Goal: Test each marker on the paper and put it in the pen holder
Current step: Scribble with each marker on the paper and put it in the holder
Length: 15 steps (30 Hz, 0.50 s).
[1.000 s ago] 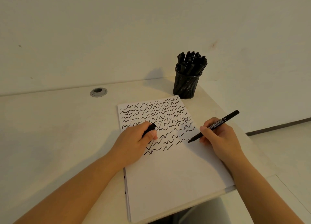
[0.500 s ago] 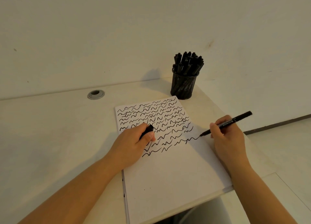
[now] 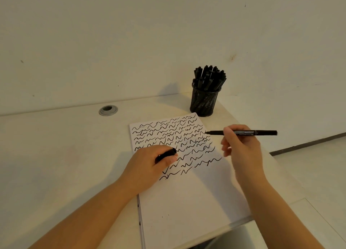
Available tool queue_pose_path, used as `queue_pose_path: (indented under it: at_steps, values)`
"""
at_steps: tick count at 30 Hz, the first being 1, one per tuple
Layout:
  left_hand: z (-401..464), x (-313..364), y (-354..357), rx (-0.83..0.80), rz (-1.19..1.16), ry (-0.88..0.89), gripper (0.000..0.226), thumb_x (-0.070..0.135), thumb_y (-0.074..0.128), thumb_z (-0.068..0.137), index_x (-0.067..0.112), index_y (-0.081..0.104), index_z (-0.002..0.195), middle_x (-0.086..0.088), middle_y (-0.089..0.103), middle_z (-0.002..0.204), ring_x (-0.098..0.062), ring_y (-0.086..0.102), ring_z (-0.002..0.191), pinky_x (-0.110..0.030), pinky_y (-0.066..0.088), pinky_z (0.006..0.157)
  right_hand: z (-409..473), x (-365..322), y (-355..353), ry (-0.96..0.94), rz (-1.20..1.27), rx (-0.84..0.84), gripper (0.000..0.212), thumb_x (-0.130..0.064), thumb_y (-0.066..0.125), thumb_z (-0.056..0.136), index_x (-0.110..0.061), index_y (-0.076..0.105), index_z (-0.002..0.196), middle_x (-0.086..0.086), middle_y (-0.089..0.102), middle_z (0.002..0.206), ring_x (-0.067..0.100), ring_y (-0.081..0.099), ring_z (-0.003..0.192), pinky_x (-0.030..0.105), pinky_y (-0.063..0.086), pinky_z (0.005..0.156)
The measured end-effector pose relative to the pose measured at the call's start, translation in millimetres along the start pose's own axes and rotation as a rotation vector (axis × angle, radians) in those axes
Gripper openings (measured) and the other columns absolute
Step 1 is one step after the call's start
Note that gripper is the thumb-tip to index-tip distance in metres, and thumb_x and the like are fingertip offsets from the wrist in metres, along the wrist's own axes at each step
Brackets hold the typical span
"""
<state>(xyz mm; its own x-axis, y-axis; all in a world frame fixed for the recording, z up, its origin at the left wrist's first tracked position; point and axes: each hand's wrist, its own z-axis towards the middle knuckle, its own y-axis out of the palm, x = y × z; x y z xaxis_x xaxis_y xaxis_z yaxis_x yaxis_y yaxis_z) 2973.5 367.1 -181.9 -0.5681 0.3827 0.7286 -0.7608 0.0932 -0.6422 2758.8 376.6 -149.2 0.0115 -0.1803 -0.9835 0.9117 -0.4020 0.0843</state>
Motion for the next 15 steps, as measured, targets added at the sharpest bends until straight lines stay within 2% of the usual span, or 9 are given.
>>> queue_pose_path:
  at_steps: [3,5,7,10,13,15]
  values:
    - [0.1,-1.1,-0.3,0.051,-0.027,-0.01,0.017,0.038,0.055,0.086,0.032,0.066,0.097,0.016,0.063,0.076,0.001,0.056,0.074,-0.013,0.043,0.063,-4.4,-5.7,24.7,0.085,0.171,-0.115,0.017,-0.014,0.052,0.091,-0.015,0.059,0.076,-0.001,0.059,0.052,0.011,0.049,0.045,0.021,0.039,0.039]
    - [0.3,-2.4,-0.5,0.081,-0.036,-0.016,0.019,0.03,0.055,0.088,0.027,0.065,0.104,0.019,0.06,0.074,0.005,0.056,0.074,-0.008,0.041,0.064,-5.6,-5.9,39.2,0.127,0.248,-0.172,0.022,-0.015,0.048,0.093,-0.014,0.062,0.077,0.003,0.06,0.054,0.013,0.049,0.046,0.023,0.039,0.039]
    - [1.0,-3.0,-1.0,0.093,-0.046,-0.027,0.022,0.026,0.052,0.091,0.026,0.063,0.11,0.02,0.058,0.074,0.01,0.054,0.07,-0.005,0.038,0.063,-5.6,-3.7,50.7,0.148,0.29,-0.194,0.026,-0.016,0.045,0.094,-0.013,0.063,0.076,0.005,0.059,0.054,0.014,0.049,0.046,0.024,0.039,0.04]
    - [2.8,-3.3,-2.2,0.076,-0.055,-0.037,0.027,0.027,0.048,0.092,0.028,0.058,0.117,0.014,0.064,0.088,0.006,0.055,0.071,-0.007,0.04,0.064,-5.1,2.9,57.1,0.137,0.31,-0.172,0.028,-0.014,0.042,0.096,-0.011,0.061,0.076,0.004,0.058,0.052,0.014,0.048,0.043,0.024,0.038,0.041]
    - [3.3,-4.0,-3.4,0.054,-0.064,-0.03,0.026,0.026,0.049,0.091,0.031,0.059,0.115,0.009,0.068,0.087,0.001,0.058,0.067,-0.007,0.041,0.06,-5.1,9.1,49.9,0.04,0.259,-0.1,0.028,-0.01,0.042,0.095,-0.012,0.059,0.073,0.002,0.058,0.049,0.014,0.045,0.04,0.022,0.038,0.04]
    - [2.7,-4.5,-4.1,0.049,-0.088,-0.043,0.021,0.028,0.051,0.09,0.042,0.06,0.102,0.005,0.068,0.077,-0.002,0.057,0.06,-0.011,0.043,0.055,-5.7,11.2,46.1,0.006,0.252,-0.085,0.028,-0.009,0.043,0.094,-0.014,0.059,0.072,0.003,0.057,0.049,0.014,0.044,0.04,0.021,0.038,0.04]
